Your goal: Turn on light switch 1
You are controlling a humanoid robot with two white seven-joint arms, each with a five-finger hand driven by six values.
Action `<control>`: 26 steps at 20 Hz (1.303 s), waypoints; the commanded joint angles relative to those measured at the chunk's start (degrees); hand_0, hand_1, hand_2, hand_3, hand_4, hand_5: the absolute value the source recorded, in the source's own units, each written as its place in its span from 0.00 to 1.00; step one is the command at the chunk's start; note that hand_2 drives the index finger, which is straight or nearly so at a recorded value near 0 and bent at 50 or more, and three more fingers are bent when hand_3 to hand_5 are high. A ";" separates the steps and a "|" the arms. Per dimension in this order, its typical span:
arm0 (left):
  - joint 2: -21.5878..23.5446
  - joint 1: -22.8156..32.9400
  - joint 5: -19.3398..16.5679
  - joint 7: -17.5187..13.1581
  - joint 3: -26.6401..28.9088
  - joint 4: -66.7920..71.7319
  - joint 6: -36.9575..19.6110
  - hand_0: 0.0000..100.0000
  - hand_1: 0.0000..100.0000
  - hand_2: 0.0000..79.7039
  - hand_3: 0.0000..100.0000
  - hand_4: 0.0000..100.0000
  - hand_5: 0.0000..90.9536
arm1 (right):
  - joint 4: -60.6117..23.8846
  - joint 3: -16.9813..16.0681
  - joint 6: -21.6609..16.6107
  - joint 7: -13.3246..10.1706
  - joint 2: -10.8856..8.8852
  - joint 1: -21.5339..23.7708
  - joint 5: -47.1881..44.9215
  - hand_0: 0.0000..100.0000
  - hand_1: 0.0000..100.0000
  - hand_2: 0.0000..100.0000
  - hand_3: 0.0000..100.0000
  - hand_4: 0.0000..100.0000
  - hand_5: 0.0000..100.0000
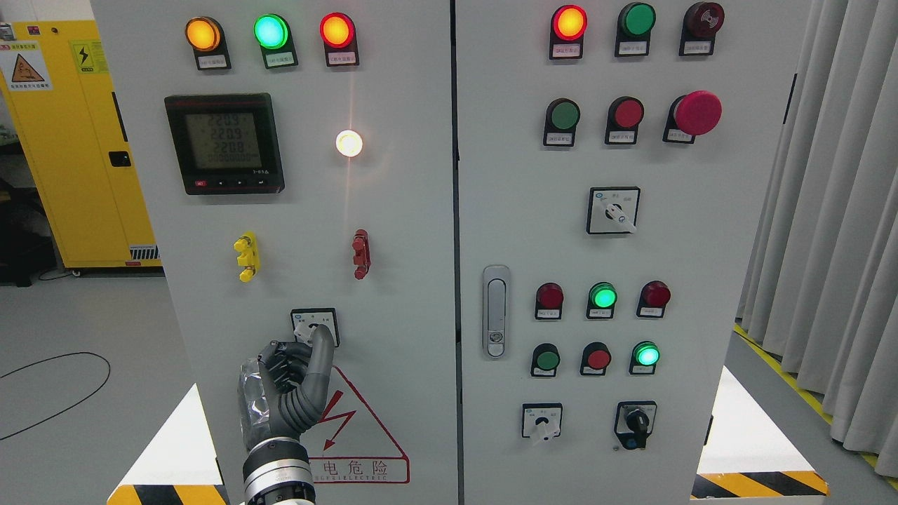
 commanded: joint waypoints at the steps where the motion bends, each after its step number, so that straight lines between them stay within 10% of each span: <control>1: 0.30 2.52 -0.08 0.40 -0.29 -0.91 -2.88 0.20 0.43 0.82 0.93 0.92 0.92 | 0.00 0.00 0.02 0.00 0.00 0.00 0.02 0.00 0.50 0.04 0.00 0.00 0.00; 8: 1.00 8.05 -0.17 0.40 -0.38 -3.98 -7.63 0.17 0.40 0.83 0.94 0.92 0.91 | 0.00 0.00 0.02 0.00 0.00 0.00 0.02 0.00 0.50 0.04 0.00 0.00 0.00; 17: 3.11 24.39 -0.43 -2.15 3.30 -4.07 -28.73 0.17 0.34 0.85 0.95 0.92 0.91 | 0.00 0.00 0.02 0.00 0.00 0.00 0.02 0.00 0.50 0.04 0.00 0.00 0.00; 26: 5.57 36.44 6.59 -16.29 15.25 5.40 -41.21 0.18 0.03 0.60 0.88 0.87 0.79 | 0.00 0.00 0.02 0.00 0.00 0.00 0.02 0.00 0.50 0.04 0.00 0.00 0.00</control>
